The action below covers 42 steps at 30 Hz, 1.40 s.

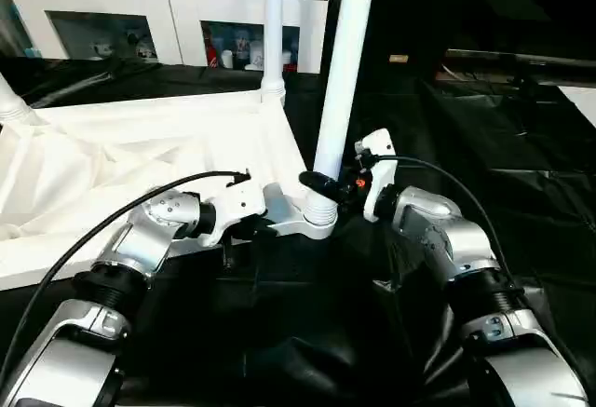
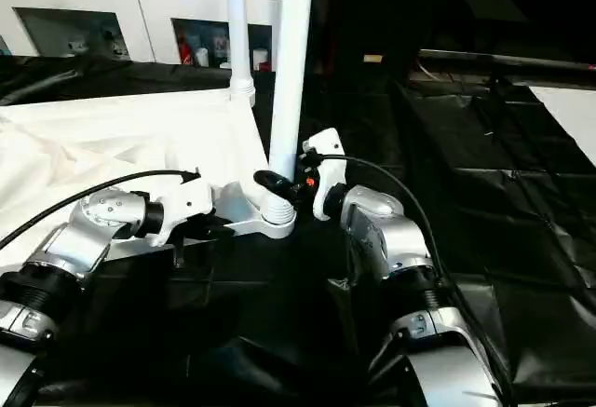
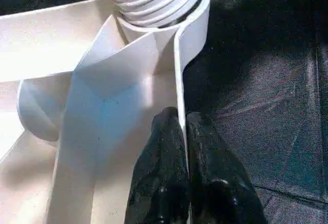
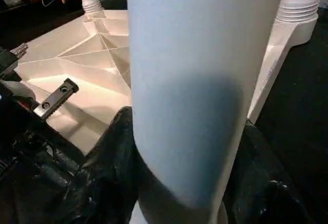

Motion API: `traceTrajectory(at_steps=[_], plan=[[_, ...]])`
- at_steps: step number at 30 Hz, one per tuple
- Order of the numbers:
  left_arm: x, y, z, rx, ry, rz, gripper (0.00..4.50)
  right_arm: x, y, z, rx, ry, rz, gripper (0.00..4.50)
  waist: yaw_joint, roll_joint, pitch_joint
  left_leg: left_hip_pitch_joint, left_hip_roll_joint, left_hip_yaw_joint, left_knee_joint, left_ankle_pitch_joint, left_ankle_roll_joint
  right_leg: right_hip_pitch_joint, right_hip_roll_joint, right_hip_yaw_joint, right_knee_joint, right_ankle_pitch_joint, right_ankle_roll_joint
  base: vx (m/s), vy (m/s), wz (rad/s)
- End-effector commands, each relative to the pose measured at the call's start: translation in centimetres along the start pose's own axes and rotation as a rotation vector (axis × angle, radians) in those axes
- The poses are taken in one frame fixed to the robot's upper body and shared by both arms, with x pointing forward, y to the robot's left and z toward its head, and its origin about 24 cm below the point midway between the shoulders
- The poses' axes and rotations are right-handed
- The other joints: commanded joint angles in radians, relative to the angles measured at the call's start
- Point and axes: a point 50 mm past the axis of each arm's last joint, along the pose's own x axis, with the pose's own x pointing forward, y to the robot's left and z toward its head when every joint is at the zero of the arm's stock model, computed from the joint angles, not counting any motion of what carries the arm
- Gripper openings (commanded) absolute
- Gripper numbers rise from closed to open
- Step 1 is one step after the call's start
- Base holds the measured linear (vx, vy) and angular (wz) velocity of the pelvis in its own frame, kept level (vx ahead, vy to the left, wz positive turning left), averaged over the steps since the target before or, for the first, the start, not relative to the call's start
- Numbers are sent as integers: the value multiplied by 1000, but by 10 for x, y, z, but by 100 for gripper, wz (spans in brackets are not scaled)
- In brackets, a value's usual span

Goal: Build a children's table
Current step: Insert table leg to table base

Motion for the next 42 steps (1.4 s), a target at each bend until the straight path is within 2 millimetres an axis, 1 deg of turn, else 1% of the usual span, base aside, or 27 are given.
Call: traceTrajectory(at_steps=[1,4,5,8,9,12,13,14,16,17,20,22,24,25,27,28,29,30,31,33,34,36,37,39,40,41,42], plan=[[9,-9,-1,-23,-28,-40,0,-7,-9,-7,33,0,-48,186,3,-4,-57,-14,21,13,-66,-59,52,66,-63,34,-57,-106,-250,0,0,0],[9,-5,0,-31,-32,-7,0,-13,-12,-12,100,-56,-73,186,4,-4,-60,-14,22,13,-65,-49,57,67,-63,34,-55,-81,-256,0,0,0],[9,-5,1,-34,-35,-6,0,-15,-11,-17,120,-67,-76,186,5,-1,-60,-14,22,13,-64,-42,61,67,-63,34,-54,-64,-261,0,0,0],[9,-4,1,-35,-38,-2,0,-17,-9,-26,137,-82,-77,186,6,0,-61,-14,22,13,-65,-52,61,67,-63,33,-55,-71,-263,0,0,0],[9,-3,1,-29,-36,8,0,-19,-7,-34,121,-83,-81,186,6,0,-60,-13,22,14,-65,-59,60,65,-64,33,-57,-82,-262,0,0,0],[9,-2,2,-34,-41,12,0,-20,-4,-42,70,-77,-79,186,7,3,-61,-13,22,13,-65,-65,55,65,-63,33,-58,-89,-260,0,0,0],[9,-2,2,-34,-42,13,0,-20,-3,-43,55,-77,-80,186,6,2,-59,-14,22,13,-66,-75,53,65,-63,32,-60,-103,-257,0,0,0],[10,-2,2,-34,-42,14,0,-21,-2,-46,38,-78,-77,186,7,5,-60,-13,23,12,-67,-84,49,65,-64,32,-61,-120,-253,0,0,0],[10,-2,2,-34,-41,17,0,-22,0,-49,-3,-76,-80,186,5,2,-59,-14,22,12,-67,-91,46,64,-63,32,-63,-137,-247,0,0,0],[10,-1,2,-34,-40,20,0,-23,3,-54,-49,-62,-65,186,5,3,-59,-13,22,12,-67,-95,45,64,-63,33,-64,-145,-244,0,0,0],[11,-1,2,-34,-38,21,0,-24,6,-58,-68,-48,-51,186,6,2,-60,-14,22,12,-68,-86,52,64,-62,33,-62,-129,-244,0,0,0],[11,-1,2,-34,-36,18,0,-23,8,-60,-72,-34,-36,185,4,-1,-60,-14,22,12,-68,-85,56,65,-61,33,-62,-123,-244,0,0,0],[10,-2,2,-26,-31,2,0,-21,9,-60,-59,-21,-10,185,4,0,-59,-14,22,11,-69,-101,57,64,-62,33,-64,-147,-242,0,0,0],[10,-2,2,-18,-30,-6,0,-19,9,-59,-53,-18,-2,185,3,-3,-60,-15,23,11,-69,-102,58,65,-62,33,-64,-150,-241,0,0,0],[10,-3,1,-8,-28,-17,0,-18,9,-58,-43,-14,8,185,1,-2,-60,-14,23,10,-69,-98,61,65,-61,33,-64,-149,-242,0,0,0],[9,-5,1,6,-30,-51,0,-15,9,-58,-19,19,44,185,1,-3,-60,-14,23,10,-69,-95,64,64,-62,33,-63,-144,-245,0,0,0],[9,-5,1,6,-30,-51,0,-15,9,-58,-19,19,44,185,-1,-2,-61,-14,23,10,-69,-92,65,64,-62,32,-62,-139,-250,0,0,0],[9,-8,2,17,-33,-80,0,-12,7,-57,-3,56,79,185,-2,-6,-60,-15,23,11,-68,-90,68,64,-62,32,-62,-135,-252,0,0,0],[9,-8,3,22,-35,-89,0,-12,7,-57,-2,68,91,185,-3,-4,-62,-16,23,10,-67,-81,71,65,-63,32,-59,-119,-259,0,0,0],[10,-9,3,21,-38,-97,0,-12,6,-57,5,85,106,185,-4,-5,-61,-16,23,12,-66,-73,75,65,-62,32,-58,-99,-263,0,0,0],[10,-10,3,30,-39,-107,0,-12,5,-59,-4,133,137,185,-5,-8,-62,-16,24,11,-66,-65,80,66,-63,31,-55,-81,-270,0,0,0],[10,-10,3,31,-41,-114,0,-12,5,-61,-8,158,152,185,-4,-9,-60,-14,24,13,-66,-73,84,63,-63,31,-58,-90,-273,0,0,0],[10,-10,4,37,-40,-113,0,-12,4,-61,-27,183,174,185,-4,-14,-60,-14,25,13,-66,-79,83,63,-63,31,-59,-101,-271,0,0,0],[10,-10,4,38,-40,-112,0,-13,4,-61,-38,200,200,185,-3,-13,-60,-14,26,12,-67,-92,77,62,-64,31,-60,-126,-266,0,0,0],[9,-10,4,40,-37,-106,0,-14,5,-61,-54,217,231,185,-3,-17,-60,-14,26,12,-68,-94,76,62,-64,31,-61,-135,-261,0,0,0],[9,-9,3,42,-35,-103,0,-14,5,-61,-62,222,239,185,-2,-16,-59,-13,27,12,-69,-99,73,61,-65,31,-63,-143,-256,0,0,0],[9,-9,3,41,-36,-99,0,-14,6,-61,-62,223,253,185,-2,-18,-60,-13,27,12,-69,-103,72,61,-65,31,-63,-150,-254,0,0,0]])
